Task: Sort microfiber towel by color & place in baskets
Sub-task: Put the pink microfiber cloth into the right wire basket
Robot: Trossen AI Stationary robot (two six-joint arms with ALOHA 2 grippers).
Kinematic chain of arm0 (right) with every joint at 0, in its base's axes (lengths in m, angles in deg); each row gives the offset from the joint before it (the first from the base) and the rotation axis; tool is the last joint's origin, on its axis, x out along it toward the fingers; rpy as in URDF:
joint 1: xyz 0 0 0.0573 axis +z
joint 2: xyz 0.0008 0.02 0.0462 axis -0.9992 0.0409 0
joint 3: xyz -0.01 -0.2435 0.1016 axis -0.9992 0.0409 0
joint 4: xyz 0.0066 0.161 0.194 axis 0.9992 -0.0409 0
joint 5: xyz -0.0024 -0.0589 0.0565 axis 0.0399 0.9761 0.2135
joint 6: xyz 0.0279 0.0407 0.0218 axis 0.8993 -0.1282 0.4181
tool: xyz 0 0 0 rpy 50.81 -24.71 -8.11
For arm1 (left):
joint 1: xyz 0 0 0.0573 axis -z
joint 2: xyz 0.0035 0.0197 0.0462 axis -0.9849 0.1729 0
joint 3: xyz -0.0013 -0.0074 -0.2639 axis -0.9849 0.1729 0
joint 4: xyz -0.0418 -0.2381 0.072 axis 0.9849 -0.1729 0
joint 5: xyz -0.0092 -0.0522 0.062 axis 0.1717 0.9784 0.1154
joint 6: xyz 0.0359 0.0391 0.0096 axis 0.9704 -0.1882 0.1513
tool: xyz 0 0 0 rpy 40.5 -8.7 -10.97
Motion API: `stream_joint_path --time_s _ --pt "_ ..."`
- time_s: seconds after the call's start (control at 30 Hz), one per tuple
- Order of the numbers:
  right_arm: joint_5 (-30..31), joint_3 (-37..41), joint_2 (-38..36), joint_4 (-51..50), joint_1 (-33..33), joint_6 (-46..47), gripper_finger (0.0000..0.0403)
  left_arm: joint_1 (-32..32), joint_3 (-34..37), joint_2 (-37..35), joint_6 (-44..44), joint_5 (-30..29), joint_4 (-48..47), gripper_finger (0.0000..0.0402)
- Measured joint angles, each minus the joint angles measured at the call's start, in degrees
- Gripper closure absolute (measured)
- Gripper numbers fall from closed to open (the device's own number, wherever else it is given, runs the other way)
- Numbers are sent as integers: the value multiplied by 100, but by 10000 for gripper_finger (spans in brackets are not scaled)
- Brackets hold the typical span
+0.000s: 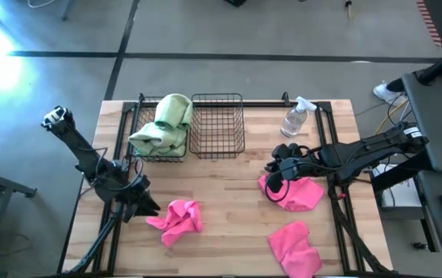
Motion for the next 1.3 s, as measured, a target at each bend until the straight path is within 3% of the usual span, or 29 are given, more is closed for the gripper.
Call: stream_joint_path --time_s 0.4,0.7,0.8,1.13,1.3 --pt "-24 0 0 0 0 331 335 -2 781 319 -265 -58 1589 274" --pt "-24 0 0 0 0 332 335 -2 863 946 -411 -258 1805 274" --pt "-25 0 0 0 0 328 335 -2 835 1133 -118 -252 1920 274" --pt "-24 0 0 0 0 280 335 -2 822 1567 880 300 3931 274" --pt "-24 0 0 0 0 282 335 -2 822 1769 1138 286 3943 274"
